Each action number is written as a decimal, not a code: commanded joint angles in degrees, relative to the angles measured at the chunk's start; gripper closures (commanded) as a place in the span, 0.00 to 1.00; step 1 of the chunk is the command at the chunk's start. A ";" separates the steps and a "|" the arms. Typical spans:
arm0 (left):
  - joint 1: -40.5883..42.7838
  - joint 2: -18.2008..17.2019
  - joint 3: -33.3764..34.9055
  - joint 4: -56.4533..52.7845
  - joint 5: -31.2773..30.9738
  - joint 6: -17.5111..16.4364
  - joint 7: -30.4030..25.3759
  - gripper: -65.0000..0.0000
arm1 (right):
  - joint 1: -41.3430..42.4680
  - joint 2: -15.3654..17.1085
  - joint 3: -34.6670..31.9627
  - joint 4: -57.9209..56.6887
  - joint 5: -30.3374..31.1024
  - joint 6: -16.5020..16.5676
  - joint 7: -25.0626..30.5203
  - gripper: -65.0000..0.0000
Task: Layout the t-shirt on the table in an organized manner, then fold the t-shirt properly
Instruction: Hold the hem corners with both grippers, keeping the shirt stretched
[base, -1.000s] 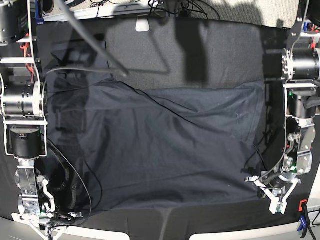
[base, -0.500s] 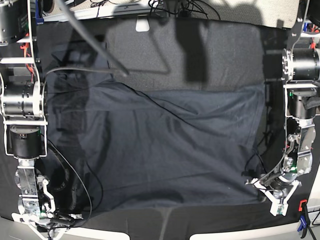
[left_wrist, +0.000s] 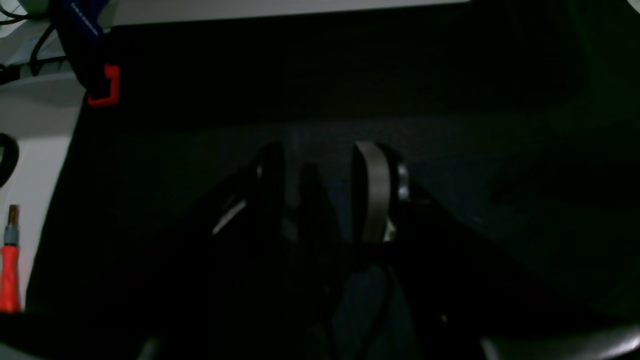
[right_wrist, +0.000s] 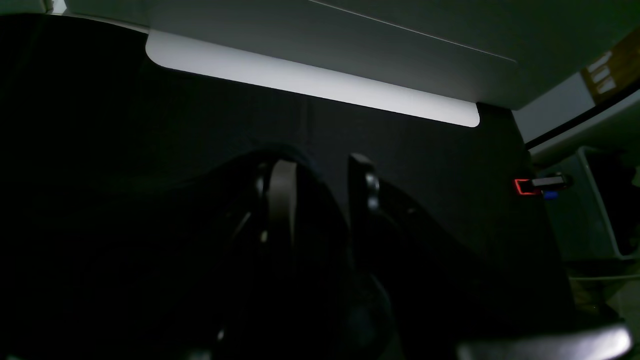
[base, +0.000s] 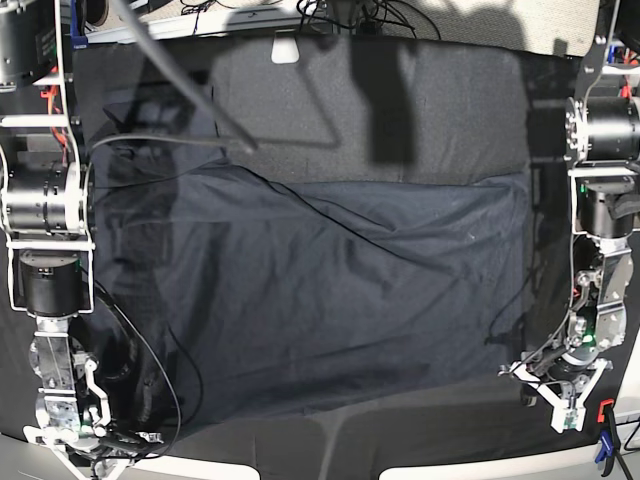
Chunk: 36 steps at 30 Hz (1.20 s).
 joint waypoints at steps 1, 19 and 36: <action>-2.23 -0.48 -0.26 1.01 -0.26 0.07 -1.75 0.68 | 2.69 0.50 0.31 0.98 -0.35 -1.22 1.86 0.74; -2.23 -0.48 -0.26 1.01 -0.26 0.07 -1.51 0.68 | 3.34 0.50 0.31 0.98 -6.64 5.66 -3.43 0.52; -2.23 -0.48 -0.26 1.01 -0.31 0.04 -0.37 0.68 | 4.22 0.79 12.22 0.98 8.07 7.87 -7.41 0.52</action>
